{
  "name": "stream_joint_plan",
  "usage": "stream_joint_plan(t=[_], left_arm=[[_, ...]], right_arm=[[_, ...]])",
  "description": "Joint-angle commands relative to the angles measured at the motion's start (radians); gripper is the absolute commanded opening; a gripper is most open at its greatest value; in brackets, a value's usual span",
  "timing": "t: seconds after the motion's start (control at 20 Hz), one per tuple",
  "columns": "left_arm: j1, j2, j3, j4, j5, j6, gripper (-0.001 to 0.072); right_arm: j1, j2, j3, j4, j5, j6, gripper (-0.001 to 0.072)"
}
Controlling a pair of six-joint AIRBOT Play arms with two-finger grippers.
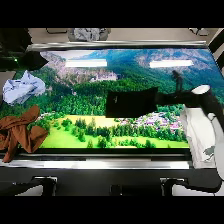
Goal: Fold the shirts.
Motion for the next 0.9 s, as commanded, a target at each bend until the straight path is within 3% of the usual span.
stream_joint_plan(t=[0.0, 0.2, 0.5, 0.85], left_arm=[[0.0, 0.0, 0.0, 0.001, 0.0, 0.002, 0.0032], [0.0, 0.0, 0.0, 0.0, 0.001, 0.001, 0.0032], [0.0, 0.0, 0.0, 0.0, 0.002, 0.002, 0.0032], [0.0, 0.0, 0.0, 0.0, 0.011, 0.002, 0.0032]], right_arm=[[-0.172, 0.037, 0.196, -0.098, 0.179, 0.069, 0.0036], [-0.379, 0.059, 0.375, -0.183, 0.33, 0.127, 0.0037], [-0.57, 0.098, 0.484, -0.18, 0.476, 0.163, 0.0038], [-0.748, 0.142, 0.548, -0.188, 0.528, 0.222, 0.0038]])
